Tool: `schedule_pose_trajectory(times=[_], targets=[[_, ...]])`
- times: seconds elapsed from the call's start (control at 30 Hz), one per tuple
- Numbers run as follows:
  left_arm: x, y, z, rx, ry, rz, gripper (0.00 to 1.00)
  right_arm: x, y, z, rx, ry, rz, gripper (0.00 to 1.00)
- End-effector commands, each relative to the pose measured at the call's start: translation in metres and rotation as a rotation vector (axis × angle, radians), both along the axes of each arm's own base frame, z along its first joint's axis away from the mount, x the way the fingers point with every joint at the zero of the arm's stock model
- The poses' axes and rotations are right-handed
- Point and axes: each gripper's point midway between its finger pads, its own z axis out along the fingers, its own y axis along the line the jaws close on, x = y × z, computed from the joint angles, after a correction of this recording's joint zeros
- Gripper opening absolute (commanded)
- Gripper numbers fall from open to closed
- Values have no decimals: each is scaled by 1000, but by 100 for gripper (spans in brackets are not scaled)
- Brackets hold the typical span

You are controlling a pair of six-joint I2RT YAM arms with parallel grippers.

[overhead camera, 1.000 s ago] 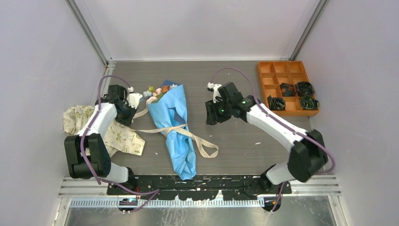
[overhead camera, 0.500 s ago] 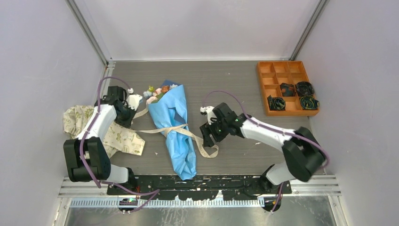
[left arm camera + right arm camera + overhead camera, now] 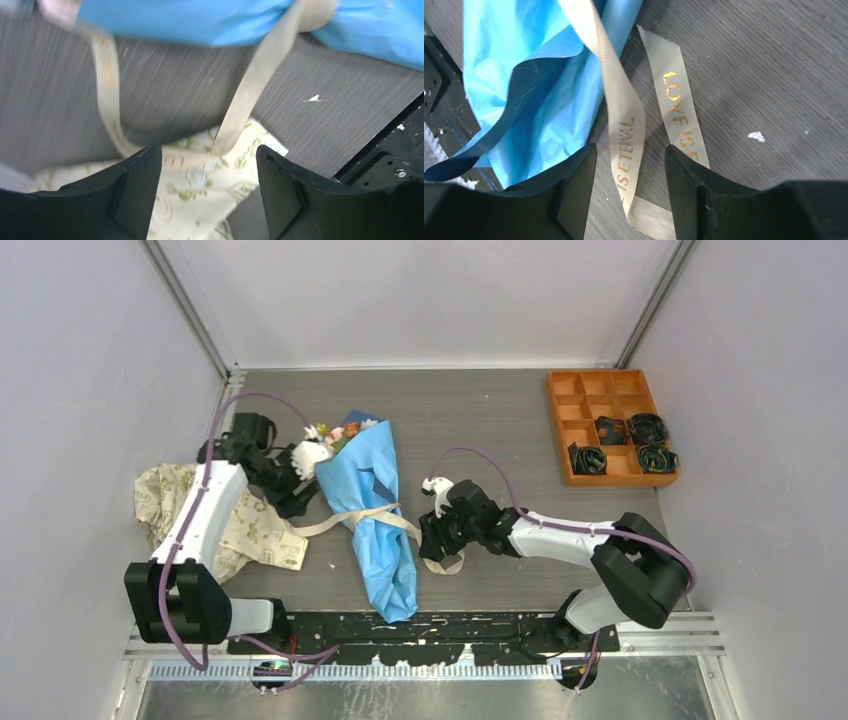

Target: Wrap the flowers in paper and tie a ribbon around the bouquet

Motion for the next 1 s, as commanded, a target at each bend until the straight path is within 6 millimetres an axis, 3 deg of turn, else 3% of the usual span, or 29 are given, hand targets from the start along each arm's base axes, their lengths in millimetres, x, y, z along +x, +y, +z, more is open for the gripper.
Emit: schedule_pose_trajectory(times=[0.0,0.17,0.3,0.43,0.5,0.53,0.57,0.63,0.73,0.8,0.9,0.97], targets=[[-9,-53,-22,-36,-42,-324,71,14,20,8,95,-29,-93,57],[4,-50,-68,51,-82,-393,76,8,21,-9,40,-16,-100,58],[-2,-53,-93,56,-49,-416,79,5,26,-16,38,-7,-101,55],[2,-52,-118,113,-47,-386,79,12,28,-14,39,-17,-130,37],[9,-46,-125,150,-57,-345,74,16,29,-6,47,-31,-140,25],[12,-44,-125,162,-59,-329,68,17,29,-3,48,-35,-142,18],[14,-43,-125,169,-60,-318,52,18,28,-1,45,-37,-146,11],[16,-43,-120,170,-69,-300,6,26,21,9,36,-50,-179,1],[27,-39,-110,177,-118,-215,0,56,-3,33,48,-98,-310,1],[42,-30,-103,208,-164,-108,0,86,-34,48,83,-105,-475,1],[50,10,-99,328,-193,81,0,116,-101,49,145,-74,-743,1],[45,42,-100,376,-199,160,0,117,-145,42,192,-18,-906,1]])
